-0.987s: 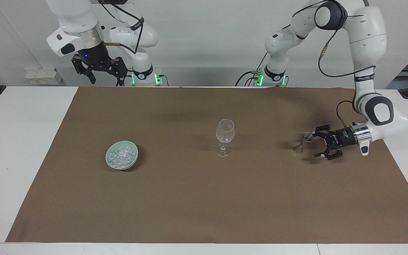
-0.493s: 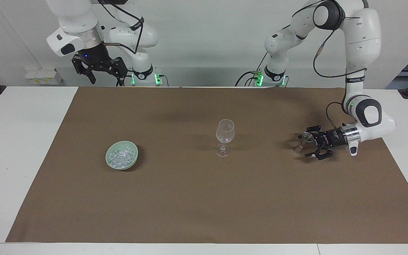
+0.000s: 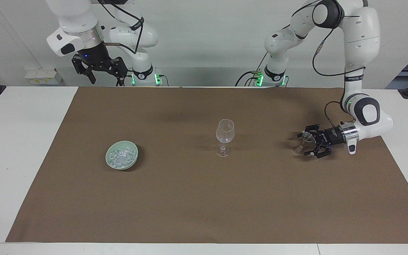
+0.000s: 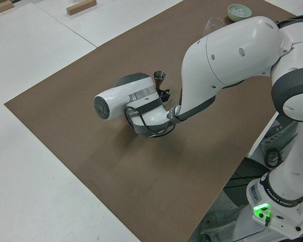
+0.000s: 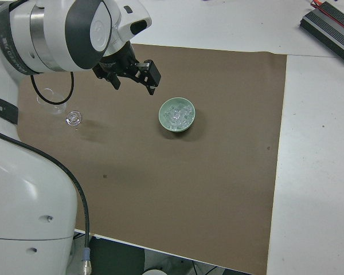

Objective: Pour wine and add ice with both arms
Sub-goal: 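Close the left gripper on the metal cup and lift it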

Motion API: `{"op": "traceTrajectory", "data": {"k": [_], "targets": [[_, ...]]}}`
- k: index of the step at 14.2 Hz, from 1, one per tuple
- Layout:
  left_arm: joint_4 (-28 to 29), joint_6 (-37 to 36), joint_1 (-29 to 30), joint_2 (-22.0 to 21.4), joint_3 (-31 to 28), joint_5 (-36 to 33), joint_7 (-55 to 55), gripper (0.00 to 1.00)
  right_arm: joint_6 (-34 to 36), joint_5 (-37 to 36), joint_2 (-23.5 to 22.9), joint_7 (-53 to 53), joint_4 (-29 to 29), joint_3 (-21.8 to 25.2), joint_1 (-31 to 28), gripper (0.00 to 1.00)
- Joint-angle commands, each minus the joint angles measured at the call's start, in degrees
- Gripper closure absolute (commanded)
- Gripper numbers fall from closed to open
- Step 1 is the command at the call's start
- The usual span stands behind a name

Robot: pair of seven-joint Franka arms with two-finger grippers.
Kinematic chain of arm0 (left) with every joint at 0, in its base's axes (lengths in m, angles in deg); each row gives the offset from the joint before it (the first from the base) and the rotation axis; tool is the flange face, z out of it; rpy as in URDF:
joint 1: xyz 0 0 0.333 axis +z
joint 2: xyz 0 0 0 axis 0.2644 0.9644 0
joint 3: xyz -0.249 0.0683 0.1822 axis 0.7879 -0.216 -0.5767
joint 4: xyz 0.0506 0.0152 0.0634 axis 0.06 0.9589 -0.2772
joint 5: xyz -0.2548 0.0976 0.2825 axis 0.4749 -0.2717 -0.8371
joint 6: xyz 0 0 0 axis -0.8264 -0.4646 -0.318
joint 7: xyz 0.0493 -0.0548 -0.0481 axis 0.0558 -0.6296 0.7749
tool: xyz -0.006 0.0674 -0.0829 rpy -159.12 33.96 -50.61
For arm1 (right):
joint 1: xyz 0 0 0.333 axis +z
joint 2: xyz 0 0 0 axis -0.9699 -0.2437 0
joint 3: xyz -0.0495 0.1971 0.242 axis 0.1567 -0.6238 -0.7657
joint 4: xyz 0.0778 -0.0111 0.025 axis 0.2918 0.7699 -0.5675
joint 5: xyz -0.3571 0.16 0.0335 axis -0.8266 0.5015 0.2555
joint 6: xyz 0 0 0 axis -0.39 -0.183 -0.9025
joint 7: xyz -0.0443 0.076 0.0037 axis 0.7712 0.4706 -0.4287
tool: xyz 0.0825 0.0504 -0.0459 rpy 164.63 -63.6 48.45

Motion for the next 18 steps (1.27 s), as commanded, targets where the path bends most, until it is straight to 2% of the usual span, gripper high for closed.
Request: {"op": "traceTrajectory", "data": {"k": [1, 4, 5, 6, 10, 11, 12, 15, 17, 18], "targets": [[2.4, 0.8, 0.3, -2.1, -0.3, 1.2, -1.2, 0.0, -1.1, 0.4, 0.6, -1.0, 0.8, -0.4, -1.0, 0.0], [2.4, 0.8, 1.0, -2.1, -0.2, 1.2, -1.1, 0.0, -1.1, 0.4, 0.6, -1.0, 0.8, -0.4, -1.0, 0.0], [2.3, 0.8, 1.0, -2.1, -0.2, 1.3, -1.0, 0.11, -1.1, 0.3, 0.6, -1.0, 0.8, -0.4, -0.9, 0.0], [2.4, 0.9, 1.1, -2.1, -0.2, 1.4, -1.0, 0.16, -1.1, 0.4, 0.6, -1.0, 0.8, -0.4, -0.9, 0.0], [2.5, 0.9, 1.1, -2.4, -0.2, 2.6, -1.1, 0.16, -1.1, 0.4, 0.6, -1.0, 0.8, -0.4, -0.9, 0.0], [2.5, 0.7, 1.1, -2.4, -0.2, 3.0, -1.1, 0.2, -1.1, 0.4, 0.6, -1.0, 0.8, -0.4, -0.9, 0.0], [2.5, 0.7, 1.1, -2.4, -0.2, 3.0, -1.1, 0.3, -1.1, 0.3, 0.6, -1.0, 0.8, -0.4, -0.9, 0.0], [2.5, 0.6, 1.1, -2.4, -0.2, 3.1, -1.1, 0.73, -1.0, 0.4, 0.6, -1.0, 0.8, -0.4, -0.9, 0.0], [2.5, 0.6, 1.5, -2.4, -0.2, 3.1, -1.1, 0.98, -1.1, 0.4, 0.6, -1.0, 0.8, -0.4, -1.0, 0.0], [2.5, 0.6, 1.5, -2.4, -0.2, 3.1, -1.1, 1.0, -1.1, 0.4, 0.6, -1.1, 0.8, -0.4, -0.9, 0.0]]}}
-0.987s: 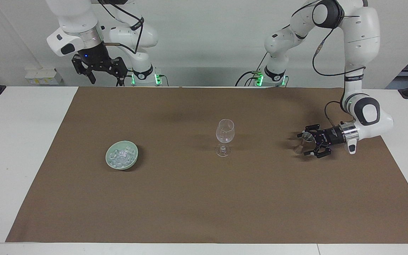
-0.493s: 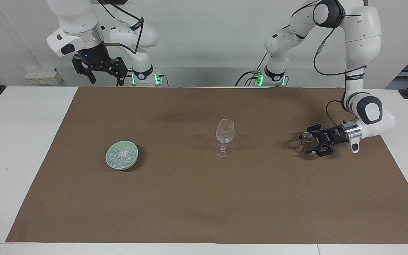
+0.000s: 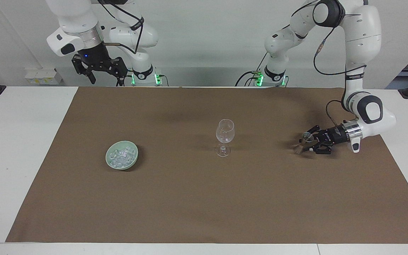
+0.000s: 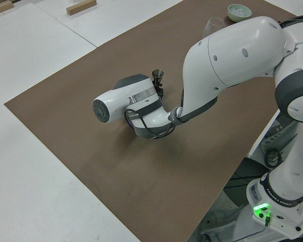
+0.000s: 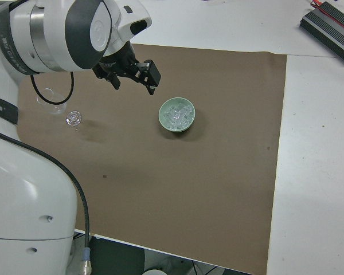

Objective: Pour wine and add ice with both arms
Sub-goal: 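Close the left gripper on the metal cup and lift it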

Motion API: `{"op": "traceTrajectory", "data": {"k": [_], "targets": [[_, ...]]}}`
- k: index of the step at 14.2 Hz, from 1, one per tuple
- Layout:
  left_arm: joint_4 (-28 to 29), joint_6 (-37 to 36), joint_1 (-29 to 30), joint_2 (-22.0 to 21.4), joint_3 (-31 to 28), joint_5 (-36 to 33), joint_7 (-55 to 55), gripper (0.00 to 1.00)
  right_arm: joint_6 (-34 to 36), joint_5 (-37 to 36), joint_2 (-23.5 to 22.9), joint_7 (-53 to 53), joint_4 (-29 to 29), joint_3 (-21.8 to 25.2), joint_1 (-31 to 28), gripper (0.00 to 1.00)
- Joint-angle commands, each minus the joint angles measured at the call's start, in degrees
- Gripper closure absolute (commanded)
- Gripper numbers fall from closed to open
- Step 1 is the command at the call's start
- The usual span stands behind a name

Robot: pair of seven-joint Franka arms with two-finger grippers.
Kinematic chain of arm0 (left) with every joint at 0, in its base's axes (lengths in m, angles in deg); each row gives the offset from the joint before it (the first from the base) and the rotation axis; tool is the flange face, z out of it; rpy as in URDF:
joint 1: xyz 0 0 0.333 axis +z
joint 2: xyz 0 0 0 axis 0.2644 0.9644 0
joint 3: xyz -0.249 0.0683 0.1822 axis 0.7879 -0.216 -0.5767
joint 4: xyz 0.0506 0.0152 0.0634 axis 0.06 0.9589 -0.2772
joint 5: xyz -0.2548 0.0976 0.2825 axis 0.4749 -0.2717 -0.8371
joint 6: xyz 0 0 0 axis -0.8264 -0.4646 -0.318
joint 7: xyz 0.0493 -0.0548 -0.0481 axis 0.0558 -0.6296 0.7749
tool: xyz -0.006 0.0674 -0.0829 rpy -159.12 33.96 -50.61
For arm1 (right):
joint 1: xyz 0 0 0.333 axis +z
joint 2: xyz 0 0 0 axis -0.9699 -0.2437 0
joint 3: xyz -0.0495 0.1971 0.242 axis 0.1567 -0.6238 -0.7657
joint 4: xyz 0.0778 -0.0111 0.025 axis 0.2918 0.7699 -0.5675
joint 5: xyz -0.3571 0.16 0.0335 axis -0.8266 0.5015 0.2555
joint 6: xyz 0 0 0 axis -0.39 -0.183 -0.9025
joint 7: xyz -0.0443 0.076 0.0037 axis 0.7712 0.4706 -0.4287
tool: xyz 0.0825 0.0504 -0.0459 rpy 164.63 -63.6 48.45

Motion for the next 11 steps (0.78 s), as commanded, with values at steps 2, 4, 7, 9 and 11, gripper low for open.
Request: {"op": "traceTrajectory", "data": {"k": [2, 4, 7, 9, 11], "targets": [[2.2, 0.6, 0.8, -1.7, 0.0, 1.3, -1.0, 1.0, -1.1, 0.4, 0.6, -1.1, 0.8, -0.4, -1.0, 0.0], [2.2, 0.1, 0.8, -1.7, 0.1, 1.3, -1.0, 1.0, -1.1, 0.4, 0.6, -1.0, 0.8, -0.4, -1.0, 0.0], [1.7, -1.7, 1.4, -1.7, 0.1, 2.5, -0.3, 1.0, -1.1, 0.4, 0.6, -1.1, 0.8, -0.4, -1.0, 0.0], [1.2, -2.8, 1.5, -1.7, 0.1, 2.6, 0.8, 1.0, -1.1, 0.3, 0.6, -1.0, 0.8, -0.4, -1.0, 0.0], [0.1, -4.5, 1.6, -1.6, 0.0, 2.6, 1.3, 1.0, -1.1, 0.4, 0.6, -1.0, 0.8, -0.4, -0.9, 0.0]]}}
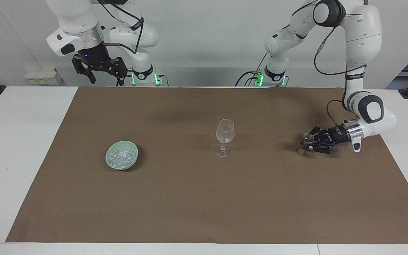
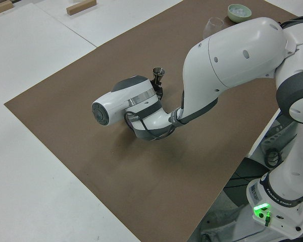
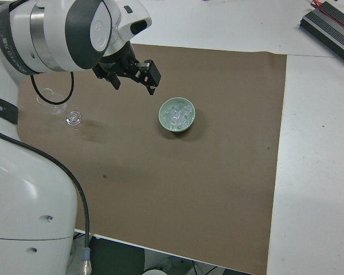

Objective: Pour wine and add ice with both arms
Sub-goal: 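Close the left gripper on the metal cup and lift it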

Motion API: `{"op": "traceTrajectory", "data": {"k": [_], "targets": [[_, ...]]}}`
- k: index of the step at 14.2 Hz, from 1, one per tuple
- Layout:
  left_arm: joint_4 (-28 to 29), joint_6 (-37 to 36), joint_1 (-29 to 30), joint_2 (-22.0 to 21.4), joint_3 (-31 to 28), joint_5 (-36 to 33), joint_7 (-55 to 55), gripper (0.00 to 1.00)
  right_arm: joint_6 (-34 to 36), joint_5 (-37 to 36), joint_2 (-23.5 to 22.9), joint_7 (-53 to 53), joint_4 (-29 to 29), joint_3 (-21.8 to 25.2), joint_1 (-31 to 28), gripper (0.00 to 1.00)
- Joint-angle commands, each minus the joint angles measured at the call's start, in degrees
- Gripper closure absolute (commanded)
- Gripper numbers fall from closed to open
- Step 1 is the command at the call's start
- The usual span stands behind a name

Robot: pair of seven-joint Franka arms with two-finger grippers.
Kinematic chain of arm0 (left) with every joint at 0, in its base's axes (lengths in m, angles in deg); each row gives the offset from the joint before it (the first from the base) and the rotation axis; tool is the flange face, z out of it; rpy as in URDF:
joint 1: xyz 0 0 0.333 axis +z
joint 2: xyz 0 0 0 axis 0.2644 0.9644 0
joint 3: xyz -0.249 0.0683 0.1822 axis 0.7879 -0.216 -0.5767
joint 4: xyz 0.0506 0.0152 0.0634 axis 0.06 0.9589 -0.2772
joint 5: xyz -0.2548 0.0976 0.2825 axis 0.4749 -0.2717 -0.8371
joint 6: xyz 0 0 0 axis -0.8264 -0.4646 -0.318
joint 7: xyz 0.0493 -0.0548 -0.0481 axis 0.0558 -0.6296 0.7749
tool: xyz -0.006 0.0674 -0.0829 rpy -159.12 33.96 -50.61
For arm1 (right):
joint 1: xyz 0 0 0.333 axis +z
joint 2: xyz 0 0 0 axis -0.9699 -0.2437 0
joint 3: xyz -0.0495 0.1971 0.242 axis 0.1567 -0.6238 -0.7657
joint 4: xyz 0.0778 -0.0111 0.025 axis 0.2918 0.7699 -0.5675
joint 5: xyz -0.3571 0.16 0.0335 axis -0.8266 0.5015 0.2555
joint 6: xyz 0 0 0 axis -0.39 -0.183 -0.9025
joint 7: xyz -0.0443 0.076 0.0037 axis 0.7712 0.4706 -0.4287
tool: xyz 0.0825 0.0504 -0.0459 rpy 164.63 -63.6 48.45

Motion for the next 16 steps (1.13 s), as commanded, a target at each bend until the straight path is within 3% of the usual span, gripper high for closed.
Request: {"op": "traceTrajectory", "data": {"k": [1, 8, 16], "targets": [[-0.1, -2.3, 0.7, -1.4, 0.0, 1.0, 3.2, 1.0, -1.1, 0.3, 0.6, -1.0, 0.8, -0.4, -0.9, 0.0], [-1.7, -1.5, -4.3, -9.6, 0.0, 0.3, 15.1, 1.0, -1.1, 0.4, 0.6, -1.0, 0.8, -0.4, -1.0, 0.0], [-2.7, 2.3, -12.4, -15.2, 0.5, 0.4, 28.2, 1.0, -1.1, 0.4, 0.6, -1.0, 0.8, -0.4, -1.0, 0.0]]}}
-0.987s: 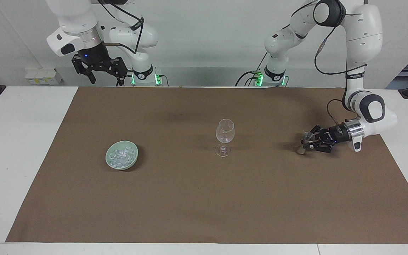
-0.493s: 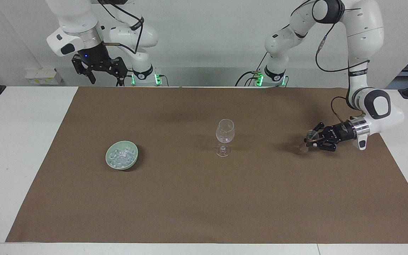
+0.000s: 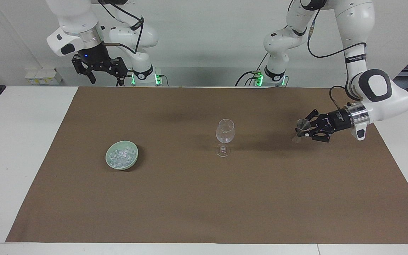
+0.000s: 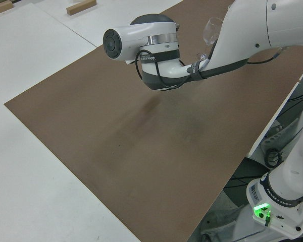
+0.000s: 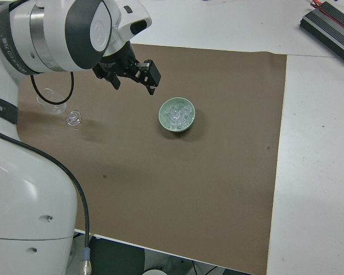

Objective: Pour wine and add ice with both arms
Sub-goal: 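Close the left gripper on the metal cup and lift it, then carry the metal cup with the left gripper over the clear glass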

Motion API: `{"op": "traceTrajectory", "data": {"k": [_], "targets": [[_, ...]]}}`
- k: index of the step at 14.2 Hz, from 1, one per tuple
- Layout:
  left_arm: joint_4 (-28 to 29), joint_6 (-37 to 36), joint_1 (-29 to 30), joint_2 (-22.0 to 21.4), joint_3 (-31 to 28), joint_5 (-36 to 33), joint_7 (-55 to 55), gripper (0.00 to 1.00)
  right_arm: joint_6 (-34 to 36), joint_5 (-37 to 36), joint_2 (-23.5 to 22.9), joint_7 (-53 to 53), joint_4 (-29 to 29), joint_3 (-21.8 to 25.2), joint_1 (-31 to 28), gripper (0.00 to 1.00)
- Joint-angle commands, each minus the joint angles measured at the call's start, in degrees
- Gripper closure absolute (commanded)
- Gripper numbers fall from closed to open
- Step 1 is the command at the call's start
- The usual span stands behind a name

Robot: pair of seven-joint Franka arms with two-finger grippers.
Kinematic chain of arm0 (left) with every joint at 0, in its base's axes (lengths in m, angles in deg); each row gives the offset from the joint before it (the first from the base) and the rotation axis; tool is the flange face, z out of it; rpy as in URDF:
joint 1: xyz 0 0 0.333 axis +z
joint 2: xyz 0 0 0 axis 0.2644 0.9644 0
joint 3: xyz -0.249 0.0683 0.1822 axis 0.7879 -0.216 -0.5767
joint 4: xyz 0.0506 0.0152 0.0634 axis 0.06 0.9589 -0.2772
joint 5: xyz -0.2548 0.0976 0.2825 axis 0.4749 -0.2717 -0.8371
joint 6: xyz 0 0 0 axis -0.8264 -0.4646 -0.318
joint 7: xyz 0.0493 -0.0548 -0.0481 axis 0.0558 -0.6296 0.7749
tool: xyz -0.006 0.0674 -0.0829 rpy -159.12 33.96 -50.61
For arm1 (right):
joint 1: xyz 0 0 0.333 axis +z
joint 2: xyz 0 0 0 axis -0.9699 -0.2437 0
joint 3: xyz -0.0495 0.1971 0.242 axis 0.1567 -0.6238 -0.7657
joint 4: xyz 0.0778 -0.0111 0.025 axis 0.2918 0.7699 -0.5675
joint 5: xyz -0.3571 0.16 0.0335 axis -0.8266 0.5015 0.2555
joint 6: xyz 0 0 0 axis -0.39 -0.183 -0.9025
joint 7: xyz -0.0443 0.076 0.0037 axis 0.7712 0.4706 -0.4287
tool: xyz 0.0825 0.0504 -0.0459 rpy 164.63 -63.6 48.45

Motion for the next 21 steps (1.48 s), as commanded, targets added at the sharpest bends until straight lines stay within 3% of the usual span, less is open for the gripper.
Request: {"op": "traceTrajectory", "data": {"k": [1, 17, 21], "targets": [[0.5, 3.5, -3.9, -2.1, -0.5, 0.3, 4.9, 1.0, -1.1, 0.4, 0.6, -1.1, 0.8, -0.4, -1.0, 0.0], [0.8, 13.3, -18.8, -6.0, -0.6, -0.3, 17.5, 1.0, -1.1, 0.4, 0.6, -1.0, 0.8, -0.4, -0.9, 0.0], [0.6, 14.8, -22.6, -6.8, -0.6, -6.8, 17.6, 1.0, -1.1, 0.4, 0.6, -1.0, 0.8, -0.4, -0.9, 0.0]]}}
